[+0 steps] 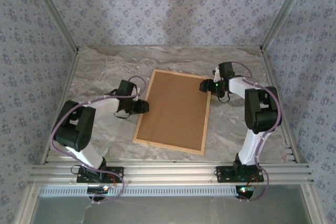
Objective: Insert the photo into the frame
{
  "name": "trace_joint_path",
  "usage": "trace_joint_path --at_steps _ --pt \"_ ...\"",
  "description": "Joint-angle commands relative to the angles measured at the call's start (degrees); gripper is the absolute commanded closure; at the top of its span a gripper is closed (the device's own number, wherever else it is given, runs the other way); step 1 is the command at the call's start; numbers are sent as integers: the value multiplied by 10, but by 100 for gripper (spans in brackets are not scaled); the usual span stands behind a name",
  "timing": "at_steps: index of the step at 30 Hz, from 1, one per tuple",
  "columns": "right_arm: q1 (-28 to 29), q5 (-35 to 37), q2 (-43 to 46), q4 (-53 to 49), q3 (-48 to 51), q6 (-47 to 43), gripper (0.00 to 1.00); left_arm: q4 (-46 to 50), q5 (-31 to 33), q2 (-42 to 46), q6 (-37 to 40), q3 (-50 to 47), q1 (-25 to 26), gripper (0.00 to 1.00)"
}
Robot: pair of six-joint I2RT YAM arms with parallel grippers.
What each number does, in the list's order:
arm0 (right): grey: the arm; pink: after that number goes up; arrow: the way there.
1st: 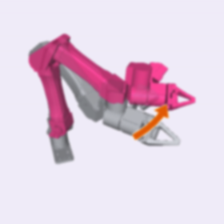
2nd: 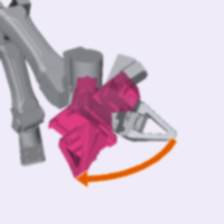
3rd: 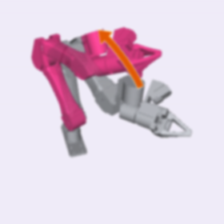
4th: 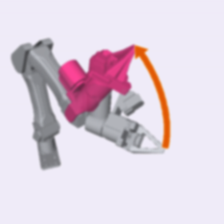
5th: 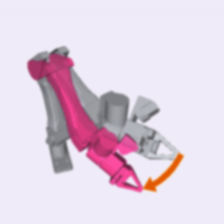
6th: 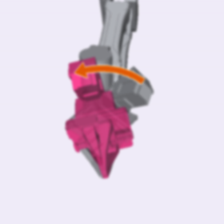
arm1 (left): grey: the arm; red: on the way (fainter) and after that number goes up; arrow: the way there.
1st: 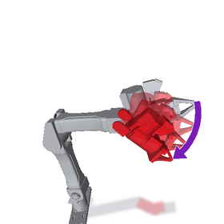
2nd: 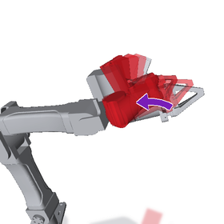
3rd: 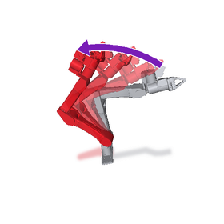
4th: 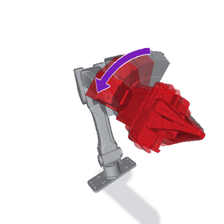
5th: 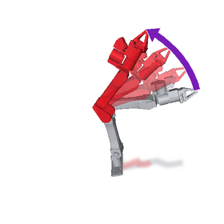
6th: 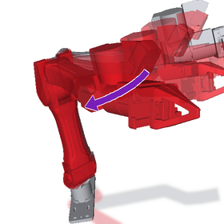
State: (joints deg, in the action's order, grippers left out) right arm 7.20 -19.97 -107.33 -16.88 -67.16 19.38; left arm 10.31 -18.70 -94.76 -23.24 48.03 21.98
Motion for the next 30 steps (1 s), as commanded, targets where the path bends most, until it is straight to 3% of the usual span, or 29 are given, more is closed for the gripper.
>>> trace_joint_path --at_steps 1,8,16,23,30 --pt "10 -7 -6 -44 -31 -35 30 -3 47 4 22 26 5 47" --pt "7 17 20 -66 -19 -47 30 33 100 -69 69 114 5 46" --pt "1 35 41 -85 -17 -53 30 45 95 -114 80 147 4 59" --pt "2 82 36 -143 -26 -64 38 30 90 -112 74 128 2 72" --pt "-1 117 -16 -172 -83 -65 49 14 79 -119 61 121 1 75"
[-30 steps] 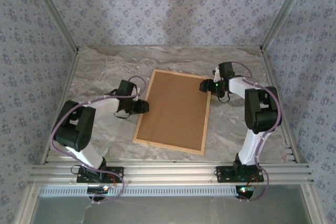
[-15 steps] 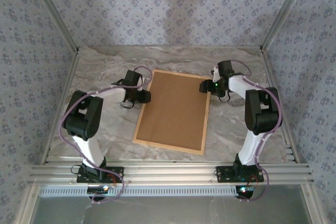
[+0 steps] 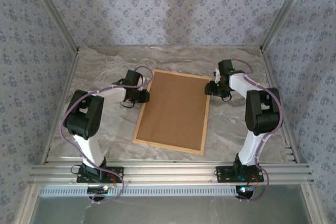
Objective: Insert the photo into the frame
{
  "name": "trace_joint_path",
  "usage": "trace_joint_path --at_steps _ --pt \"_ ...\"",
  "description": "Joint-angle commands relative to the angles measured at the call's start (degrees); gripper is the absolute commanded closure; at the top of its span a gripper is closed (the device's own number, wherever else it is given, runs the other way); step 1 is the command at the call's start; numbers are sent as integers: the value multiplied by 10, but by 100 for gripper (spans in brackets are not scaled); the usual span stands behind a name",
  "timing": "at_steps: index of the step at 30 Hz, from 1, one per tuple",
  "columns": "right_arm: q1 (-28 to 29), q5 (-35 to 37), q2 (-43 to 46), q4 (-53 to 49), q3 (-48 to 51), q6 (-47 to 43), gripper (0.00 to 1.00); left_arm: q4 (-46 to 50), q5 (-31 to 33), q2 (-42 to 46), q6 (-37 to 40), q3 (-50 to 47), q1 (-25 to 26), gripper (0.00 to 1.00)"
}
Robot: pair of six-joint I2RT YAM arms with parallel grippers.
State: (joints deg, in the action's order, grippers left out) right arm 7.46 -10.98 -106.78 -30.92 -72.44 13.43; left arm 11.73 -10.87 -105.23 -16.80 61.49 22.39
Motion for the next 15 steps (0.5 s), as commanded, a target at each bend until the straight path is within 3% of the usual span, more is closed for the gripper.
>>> trace_joint_path --at_steps 1,15 --pt "-3 27 -26 -32 -35 -4 51 0 0 -14 -3 -14 -4 76" --pt "-1 55 -89 -57 -92 -5 58 -7 -21 -17 -13 -15 -10 76"
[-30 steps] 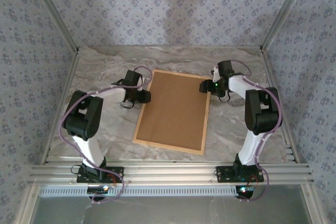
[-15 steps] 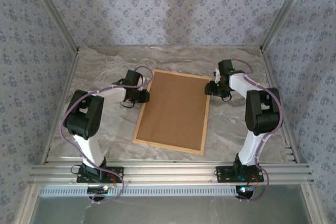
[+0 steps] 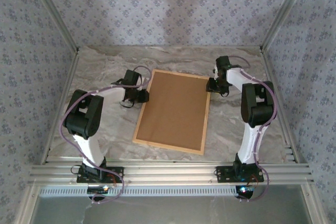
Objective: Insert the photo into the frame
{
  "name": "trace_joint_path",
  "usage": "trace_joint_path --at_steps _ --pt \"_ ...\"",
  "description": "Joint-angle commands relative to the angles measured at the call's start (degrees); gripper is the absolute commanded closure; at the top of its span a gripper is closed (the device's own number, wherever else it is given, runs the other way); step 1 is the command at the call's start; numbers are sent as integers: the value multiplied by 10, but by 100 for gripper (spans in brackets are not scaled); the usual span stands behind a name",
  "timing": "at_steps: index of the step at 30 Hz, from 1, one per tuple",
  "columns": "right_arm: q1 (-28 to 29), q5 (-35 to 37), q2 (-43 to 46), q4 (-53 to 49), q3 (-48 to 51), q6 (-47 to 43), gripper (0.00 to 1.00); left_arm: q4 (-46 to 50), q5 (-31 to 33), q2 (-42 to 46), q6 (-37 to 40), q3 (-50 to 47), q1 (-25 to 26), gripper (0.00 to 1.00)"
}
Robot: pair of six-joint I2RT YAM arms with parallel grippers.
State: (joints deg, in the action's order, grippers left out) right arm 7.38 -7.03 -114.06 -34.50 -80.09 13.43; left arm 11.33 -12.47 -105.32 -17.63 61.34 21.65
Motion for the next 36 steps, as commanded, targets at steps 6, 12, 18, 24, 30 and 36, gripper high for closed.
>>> trace_joint_path --at_steps 6,12,18,24,30,36 --pt "2 8 -30 -11 -17 -3 58 -5 -8 -17 -5 -13 -4 76" --pt "8 7 -41 -14 -25 -2 58 -5 -13 -18 -4 -12 -4 76" --pt "19 14 -51 -23 -31 -2 56 -5 -19 -20 -4 -11 -4 77" --pt "34 43 -67 -42 -45 -5 55 -4 -21 -16 -3 -13 -4 77" --pt "52 80 -82 -68 -63 -5 55 -5 -29 -10 -6 -20 -4 79" --pt "70 99 -98 -90 -85 -4 53 -15 -36 1 -14 -33 -4 80"
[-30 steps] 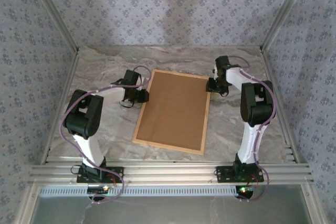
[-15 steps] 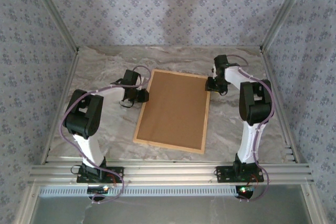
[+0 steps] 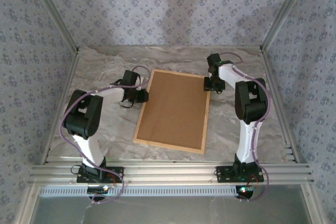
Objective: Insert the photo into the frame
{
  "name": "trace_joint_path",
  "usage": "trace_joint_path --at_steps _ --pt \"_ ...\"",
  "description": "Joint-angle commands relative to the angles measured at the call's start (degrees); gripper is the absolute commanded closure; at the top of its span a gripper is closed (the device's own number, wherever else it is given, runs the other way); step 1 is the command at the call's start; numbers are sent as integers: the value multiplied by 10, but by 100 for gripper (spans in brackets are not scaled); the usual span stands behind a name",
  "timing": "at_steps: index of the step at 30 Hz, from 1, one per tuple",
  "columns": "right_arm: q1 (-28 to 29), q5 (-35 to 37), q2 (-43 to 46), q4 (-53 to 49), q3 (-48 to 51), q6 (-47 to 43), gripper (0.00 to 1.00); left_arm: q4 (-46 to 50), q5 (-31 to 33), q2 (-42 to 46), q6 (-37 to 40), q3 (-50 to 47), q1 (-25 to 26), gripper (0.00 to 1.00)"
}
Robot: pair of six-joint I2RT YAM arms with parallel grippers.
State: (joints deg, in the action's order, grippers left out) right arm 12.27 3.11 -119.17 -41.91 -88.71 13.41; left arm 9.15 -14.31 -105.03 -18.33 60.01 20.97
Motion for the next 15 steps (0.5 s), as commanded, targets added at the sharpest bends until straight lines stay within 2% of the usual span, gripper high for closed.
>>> trace_joint_path --at_steps 1,15 --pt "24 0 -50 -18 -3 -4 52 7 -19 0 -7 -21 3 80" --pt "50 27 -67 -32 -24 -2 47 3 -22 10 -6 -33 3 81"
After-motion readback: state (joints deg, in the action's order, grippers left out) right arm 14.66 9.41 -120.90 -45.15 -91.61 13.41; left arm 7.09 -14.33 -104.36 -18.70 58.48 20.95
